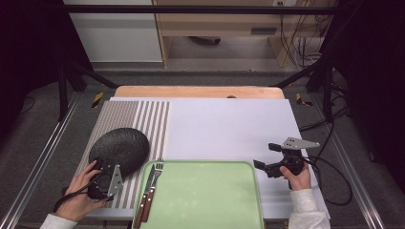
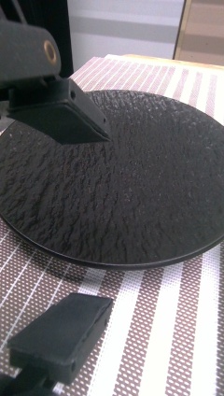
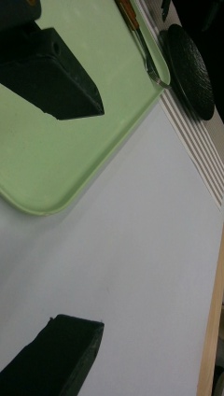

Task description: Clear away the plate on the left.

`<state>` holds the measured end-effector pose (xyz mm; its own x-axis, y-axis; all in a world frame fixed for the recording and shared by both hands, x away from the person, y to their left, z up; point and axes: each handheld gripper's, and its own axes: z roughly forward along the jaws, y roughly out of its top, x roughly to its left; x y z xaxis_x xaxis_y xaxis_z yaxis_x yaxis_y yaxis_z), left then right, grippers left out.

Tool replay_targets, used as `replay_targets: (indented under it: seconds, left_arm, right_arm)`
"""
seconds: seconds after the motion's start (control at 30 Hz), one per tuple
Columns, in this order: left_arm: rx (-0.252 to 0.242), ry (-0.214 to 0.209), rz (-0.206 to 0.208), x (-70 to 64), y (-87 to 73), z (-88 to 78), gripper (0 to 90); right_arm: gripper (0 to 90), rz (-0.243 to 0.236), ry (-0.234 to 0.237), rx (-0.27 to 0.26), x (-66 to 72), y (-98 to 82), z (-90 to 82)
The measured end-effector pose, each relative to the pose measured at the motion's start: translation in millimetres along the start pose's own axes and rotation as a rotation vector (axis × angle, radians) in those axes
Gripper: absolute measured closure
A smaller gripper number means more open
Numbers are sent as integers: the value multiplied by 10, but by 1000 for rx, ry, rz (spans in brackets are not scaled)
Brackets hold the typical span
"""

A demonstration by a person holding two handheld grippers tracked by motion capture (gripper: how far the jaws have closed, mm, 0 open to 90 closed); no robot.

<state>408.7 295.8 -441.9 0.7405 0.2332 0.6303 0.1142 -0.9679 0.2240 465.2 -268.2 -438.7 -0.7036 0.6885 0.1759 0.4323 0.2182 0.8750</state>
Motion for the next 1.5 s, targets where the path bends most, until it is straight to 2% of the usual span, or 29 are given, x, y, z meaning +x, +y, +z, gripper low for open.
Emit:
replay_targets:
  seconds: [0.23, 0.4, 0.73, 0.87, 1.0, 1.17, 1.5]
  left_arm:
    - [4, 18, 31, -20, -19, 33, 268]
    - [18, 38, 32, -37, -38, 39, 337]
    - [25, 69, 100, -102, -55, 89, 440]
    - [21, 86, 109, -146, -62, 109, 484]
    - [29, 109, 140, -200, -69, 130, 554]
    - [20, 125, 143, -250, -82, 162, 616]
    - [-2, 151, 156, -300, -108, 222, 677]
  right_arm:
    - [5, -1, -1, 2, -2, 1, 1]
    - [5, -4, -3, 2, -1, 2, 0]
    - [5, -3, -3, 3, 4, 3, 2]
    - [5, -2, -3, 3, 3, 4, -1]
    - [5, -6, -4, 3, 4, 4, 0]
    - [5, -6, -3, 2, 4, 5, -1]
    - [5, -5, -3, 3, 6, 6, 0]
